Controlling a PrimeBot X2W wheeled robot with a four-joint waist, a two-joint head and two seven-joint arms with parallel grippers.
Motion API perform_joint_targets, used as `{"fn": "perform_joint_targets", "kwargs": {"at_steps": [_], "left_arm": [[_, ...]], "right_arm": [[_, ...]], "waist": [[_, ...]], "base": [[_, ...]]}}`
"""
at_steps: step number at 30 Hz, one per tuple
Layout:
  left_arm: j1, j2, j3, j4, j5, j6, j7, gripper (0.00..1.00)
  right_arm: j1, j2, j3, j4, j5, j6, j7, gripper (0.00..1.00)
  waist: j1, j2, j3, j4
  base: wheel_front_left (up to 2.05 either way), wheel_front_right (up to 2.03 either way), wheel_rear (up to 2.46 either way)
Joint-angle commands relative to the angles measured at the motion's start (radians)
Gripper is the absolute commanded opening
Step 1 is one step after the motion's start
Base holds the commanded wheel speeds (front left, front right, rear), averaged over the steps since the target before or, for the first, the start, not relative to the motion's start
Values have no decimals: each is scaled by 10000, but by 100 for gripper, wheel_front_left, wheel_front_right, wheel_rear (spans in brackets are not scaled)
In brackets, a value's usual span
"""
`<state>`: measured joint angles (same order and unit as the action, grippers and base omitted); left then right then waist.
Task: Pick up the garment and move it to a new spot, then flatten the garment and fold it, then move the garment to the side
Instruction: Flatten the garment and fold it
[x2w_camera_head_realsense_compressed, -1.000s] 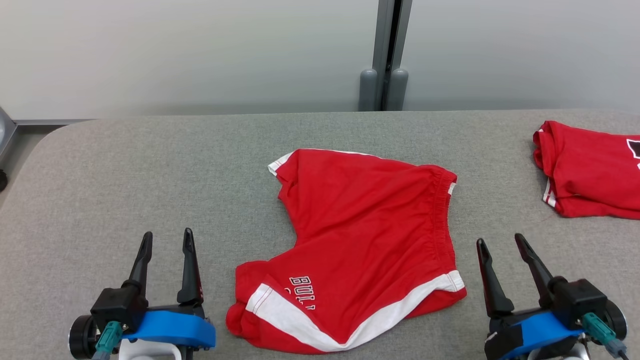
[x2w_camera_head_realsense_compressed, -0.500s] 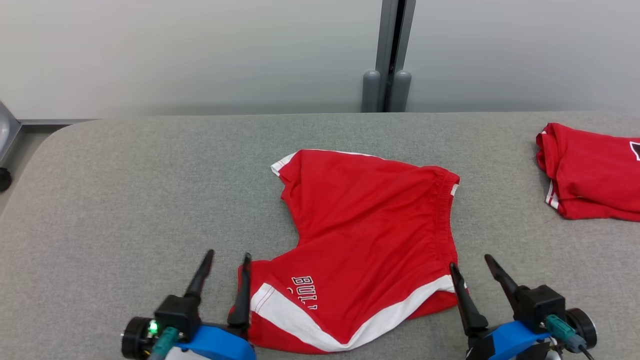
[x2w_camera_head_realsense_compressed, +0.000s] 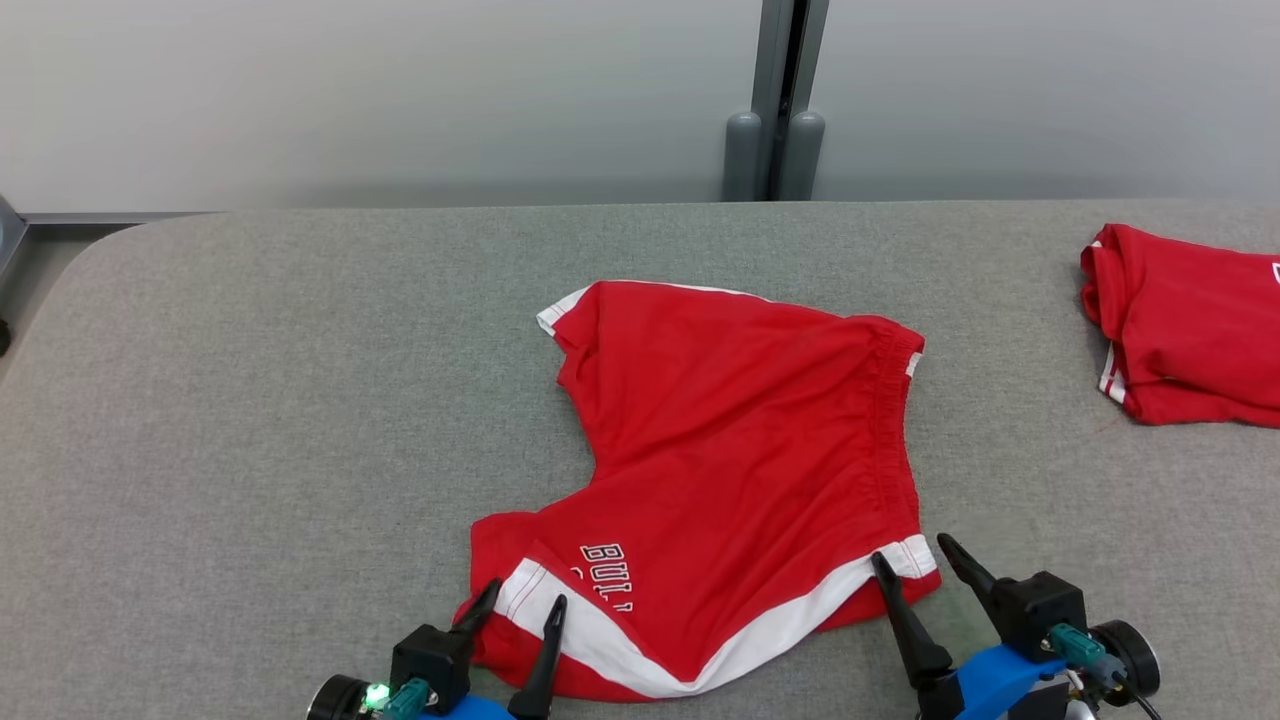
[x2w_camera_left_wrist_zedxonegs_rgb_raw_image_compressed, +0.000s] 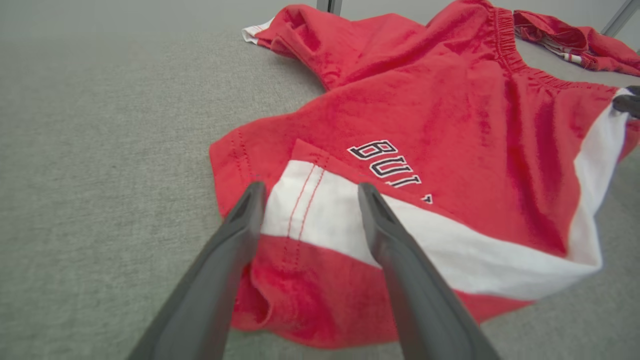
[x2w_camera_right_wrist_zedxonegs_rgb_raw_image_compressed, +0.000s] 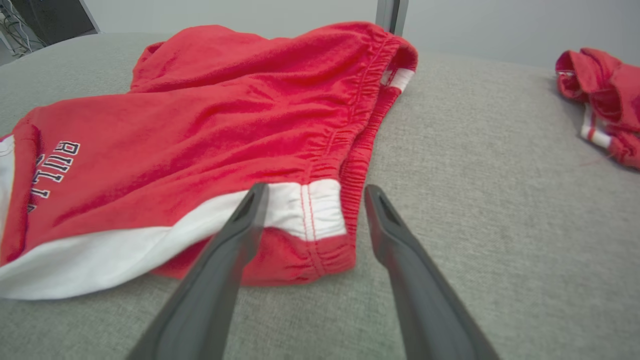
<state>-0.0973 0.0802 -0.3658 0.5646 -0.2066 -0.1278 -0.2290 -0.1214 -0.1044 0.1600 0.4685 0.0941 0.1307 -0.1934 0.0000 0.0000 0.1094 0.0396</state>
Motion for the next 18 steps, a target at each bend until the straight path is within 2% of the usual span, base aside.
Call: {"fn": "perform_joint_targets", "kwargs": {"at_steps": [1,12,18], "left_arm": [[-205,50,-71,116,-95,-27,-15,100],[-679,278,-1421,668,-865,-32,259,100],[-580,613,-1687,700,-1024,-28,508,100]], "right_arm": [[-121,-81,125,141,86,1,-47,100],[-513,-280,857,873,532,1,-136,100],[-657,-461,1108,1105,757,1,-212,100]], "waist": [[0,0,19,-3],[0,0,66,-24],[0,0,102,39]], "base": [[0,0,0],[0,0,0],[0,0,0]]}}
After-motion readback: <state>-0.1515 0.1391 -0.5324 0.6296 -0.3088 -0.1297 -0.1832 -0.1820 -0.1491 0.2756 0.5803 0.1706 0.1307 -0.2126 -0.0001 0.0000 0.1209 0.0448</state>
